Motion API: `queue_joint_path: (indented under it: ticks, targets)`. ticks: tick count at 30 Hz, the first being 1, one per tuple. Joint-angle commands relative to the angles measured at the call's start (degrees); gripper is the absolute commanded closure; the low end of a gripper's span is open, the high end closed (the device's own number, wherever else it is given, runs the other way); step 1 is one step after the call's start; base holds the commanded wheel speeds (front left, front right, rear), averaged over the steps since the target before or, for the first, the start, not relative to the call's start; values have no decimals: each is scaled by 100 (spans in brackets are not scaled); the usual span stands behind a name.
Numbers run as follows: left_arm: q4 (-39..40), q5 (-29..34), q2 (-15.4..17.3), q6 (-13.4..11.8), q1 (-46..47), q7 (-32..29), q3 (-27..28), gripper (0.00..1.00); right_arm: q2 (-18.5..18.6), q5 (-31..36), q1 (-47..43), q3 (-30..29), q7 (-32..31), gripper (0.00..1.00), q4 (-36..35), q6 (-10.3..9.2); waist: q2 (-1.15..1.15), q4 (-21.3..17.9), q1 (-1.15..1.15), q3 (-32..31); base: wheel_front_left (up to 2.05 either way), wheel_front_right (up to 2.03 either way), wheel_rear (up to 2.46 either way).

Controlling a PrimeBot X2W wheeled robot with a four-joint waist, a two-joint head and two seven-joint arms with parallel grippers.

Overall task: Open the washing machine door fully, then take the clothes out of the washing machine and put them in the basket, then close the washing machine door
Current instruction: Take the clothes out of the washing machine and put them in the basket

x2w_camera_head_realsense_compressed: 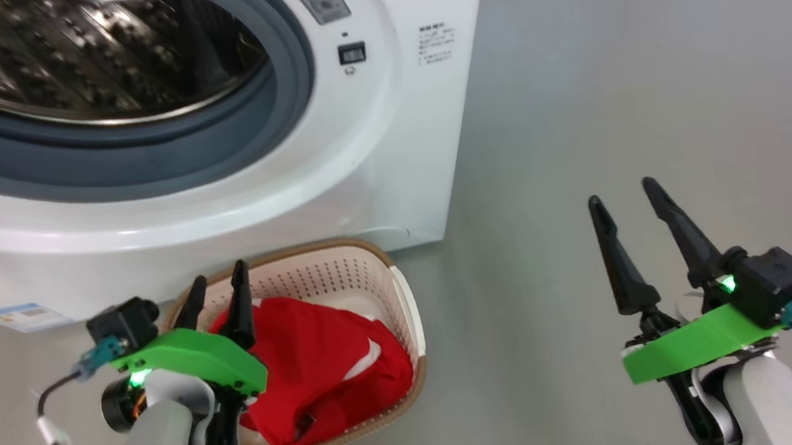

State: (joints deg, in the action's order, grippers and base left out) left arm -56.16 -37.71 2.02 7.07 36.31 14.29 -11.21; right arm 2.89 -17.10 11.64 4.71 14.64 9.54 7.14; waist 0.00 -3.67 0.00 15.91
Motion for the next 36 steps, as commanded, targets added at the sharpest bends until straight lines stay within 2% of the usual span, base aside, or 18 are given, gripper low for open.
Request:
queue_joint_path:
  ticks: [1, 8, 18, 24, 36]
  targets:
    - [375, 92, 168, -13, -225, 69, 266, 0, -2, 47, -81, 62, 36, 0, -153, 35, 0, 169, 0, -296, 0, 0, 0]
    - [2128, 767, 154, -340, -981, 70, 729, 0, -2, 174, -138, -95, 36, 0, -85, 35, 0, 228, 0, -638, 0, 0, 0]
    - [3951, 1713, 166, -497, -2037, 70, 1033, 0, -2, 306, -256, -280, 36, 0, -153, 35, 0, 274, 0, -1017, 0, 0, 0]
    - [4490, 1964, 162, -525, -2480, 71, 1107, 0, -2, 428, -452, -450, 36, 0, -312, 35, 0, 315, 0, -1232, 0, 0, 0]
    - [4960, 2074, 155, -608, -3134, 71, 1202, 0, -2, 530, -979, -641, 36, 0, -632, 35, 0, 207, 0, -1616, 0, 0, 0]
